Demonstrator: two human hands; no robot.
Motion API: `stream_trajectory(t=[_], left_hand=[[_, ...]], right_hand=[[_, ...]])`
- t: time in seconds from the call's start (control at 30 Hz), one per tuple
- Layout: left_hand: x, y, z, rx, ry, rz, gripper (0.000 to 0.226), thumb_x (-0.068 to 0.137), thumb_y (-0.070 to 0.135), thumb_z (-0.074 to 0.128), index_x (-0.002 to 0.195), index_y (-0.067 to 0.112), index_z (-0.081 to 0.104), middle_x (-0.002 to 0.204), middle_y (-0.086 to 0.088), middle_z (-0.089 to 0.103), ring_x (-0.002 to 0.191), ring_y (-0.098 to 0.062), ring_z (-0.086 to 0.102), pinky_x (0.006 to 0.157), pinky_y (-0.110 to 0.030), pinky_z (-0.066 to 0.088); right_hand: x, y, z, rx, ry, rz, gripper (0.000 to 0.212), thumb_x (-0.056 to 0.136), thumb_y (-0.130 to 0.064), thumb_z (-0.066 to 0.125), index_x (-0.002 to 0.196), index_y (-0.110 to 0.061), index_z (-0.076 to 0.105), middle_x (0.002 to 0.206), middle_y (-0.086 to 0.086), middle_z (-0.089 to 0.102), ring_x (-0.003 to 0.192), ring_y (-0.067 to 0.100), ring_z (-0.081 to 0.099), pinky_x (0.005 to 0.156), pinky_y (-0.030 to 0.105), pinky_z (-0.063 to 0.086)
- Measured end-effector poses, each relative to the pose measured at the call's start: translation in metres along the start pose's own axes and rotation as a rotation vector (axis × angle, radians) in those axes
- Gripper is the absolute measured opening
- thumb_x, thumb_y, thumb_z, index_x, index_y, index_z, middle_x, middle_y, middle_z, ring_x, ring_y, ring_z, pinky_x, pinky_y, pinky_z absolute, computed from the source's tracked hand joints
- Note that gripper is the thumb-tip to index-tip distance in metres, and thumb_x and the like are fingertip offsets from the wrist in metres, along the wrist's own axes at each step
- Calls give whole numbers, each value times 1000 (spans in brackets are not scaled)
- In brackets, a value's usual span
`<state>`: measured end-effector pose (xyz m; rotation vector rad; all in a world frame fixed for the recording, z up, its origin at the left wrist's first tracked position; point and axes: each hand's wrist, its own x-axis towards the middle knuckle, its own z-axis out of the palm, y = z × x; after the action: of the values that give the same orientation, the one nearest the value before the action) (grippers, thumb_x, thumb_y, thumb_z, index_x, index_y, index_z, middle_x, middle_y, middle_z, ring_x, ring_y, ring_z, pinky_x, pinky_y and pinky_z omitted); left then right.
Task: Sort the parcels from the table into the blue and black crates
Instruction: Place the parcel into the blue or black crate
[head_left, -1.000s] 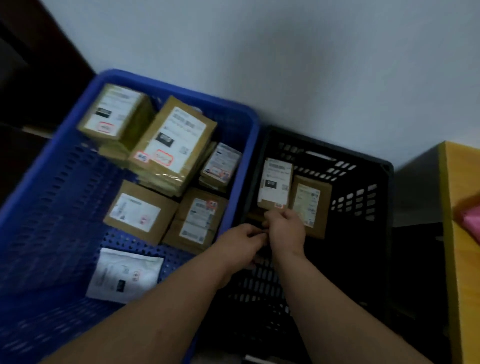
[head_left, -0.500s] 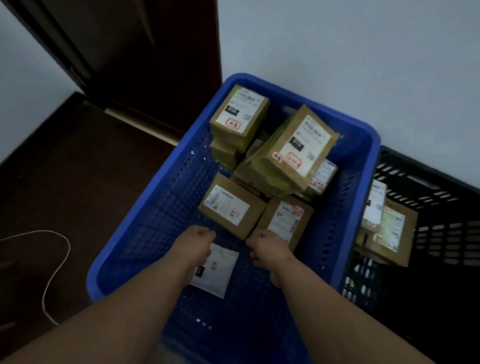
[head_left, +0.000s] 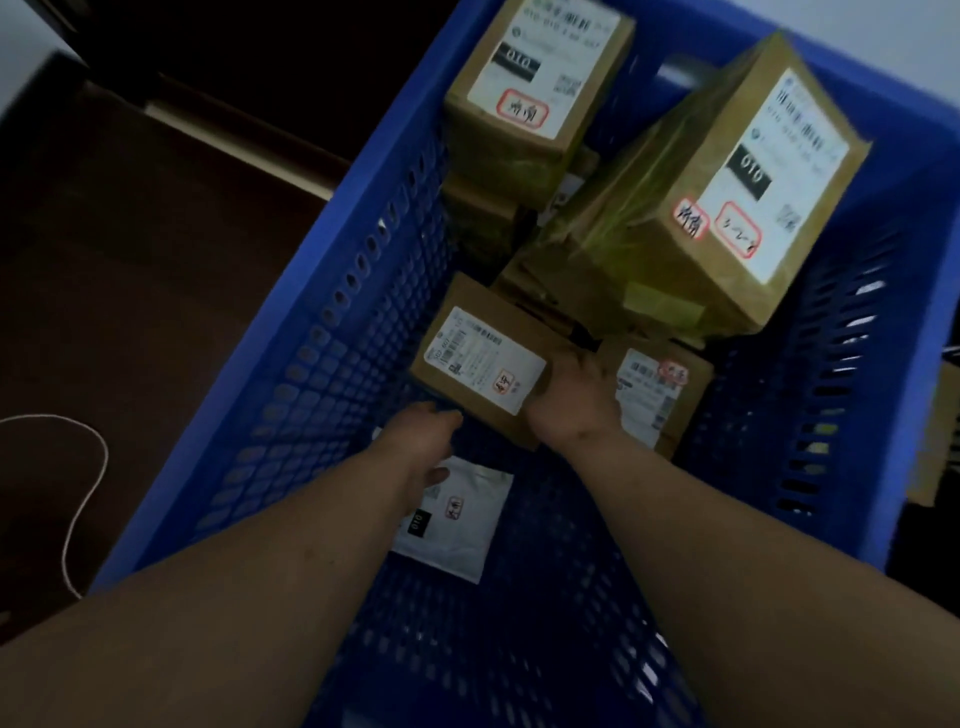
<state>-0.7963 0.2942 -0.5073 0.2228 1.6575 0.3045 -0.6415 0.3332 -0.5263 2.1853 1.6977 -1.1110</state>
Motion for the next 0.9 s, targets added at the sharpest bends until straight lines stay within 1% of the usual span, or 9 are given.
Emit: stream_trajectory(t=[0.1,0.27,0.37,0.5,0.57,0.63,0.7,0.77,0.9], left_hand=[[15,-3,14,-62,-40,-67,49,100,25,54,146,16,38,107,-2,55,113,-21,53,96,-37,52],[23,-1,25,-246,-102,-139,42,99,17,55,140,13,46,139,-9,52,114,-20,54,91,-36,52],[23,-4,20,-372,-50,-182,29,98,17,57,126,9,61,121,-13,62,108,-24,59,80,-31,54],[19,-20,8,-383,100,-172,20,97,24,59,104,7,67,94,-13,67,87,-24,62,81,-35,54],[10,-29,6,-399,124,-169,20,97,26,59,105,9,66,99,-13,67,94,-26,61,88,-37,54],[-4,-37,7,-419,155,-158,18,98,28,58,108,14,63,101,-10,66,95,-25,60,82,-35,54],[-19,-44,5,-435,194,-123,19,98,31,57,109,16,62,101,-10,66,90,-24,61,73,-33,53],[-33,-49,3,-422,247,-71,30,93,36,61,115,15,63,107,-12,68,93,-28,64,79,-37,56],[-74,-41,1,-382,319,9,36,96,31,58,126,11,58,112,-13,66,96,-31,64,78,-40,55]], right_hand=[[17,0,1,-71,-38,-11,76,91,-30,58,154,-17,17,159,10,17,141,34,21,113,44,29],[18,-2,1,-118,11,-16,83,85,-40,63,152,-18,19,156,7,20,140,31,21,109,45,22],[14,-6,-3,-127,-35,6,77,82,-45,63,147,-20,29,148,7,29,134,30,27,102,43,24],[4,-9,-3,-106,-113,-17,60,82,-40,61,137,-27,41,141,6,35,129,31,31,99,42,26],[-5,-10,-2,-4,-146,-38,61,83,-38,61,139,-31,37,141,6,36,128,32,34,102,43,30],[-18,-10,-4,126,-195,-67,56,84,-33,60,135,-31,37,134,4,44,122,30,43,101,43,40],[-32,-8,-11,229,-224,-92,42,86,-27,57,124,-27,42,116,2,55,106,24,55,89,39,51],[-49,-5,-21,272,-231,-109,32,88,-26,57,117,-27,44,106,-1,57,96,20,58,81,34,53],[-87,-2,-43,320,-283,-105,56,86,-39,63,137,-25,44,124,0,55,108,20,56,92,37,51]])
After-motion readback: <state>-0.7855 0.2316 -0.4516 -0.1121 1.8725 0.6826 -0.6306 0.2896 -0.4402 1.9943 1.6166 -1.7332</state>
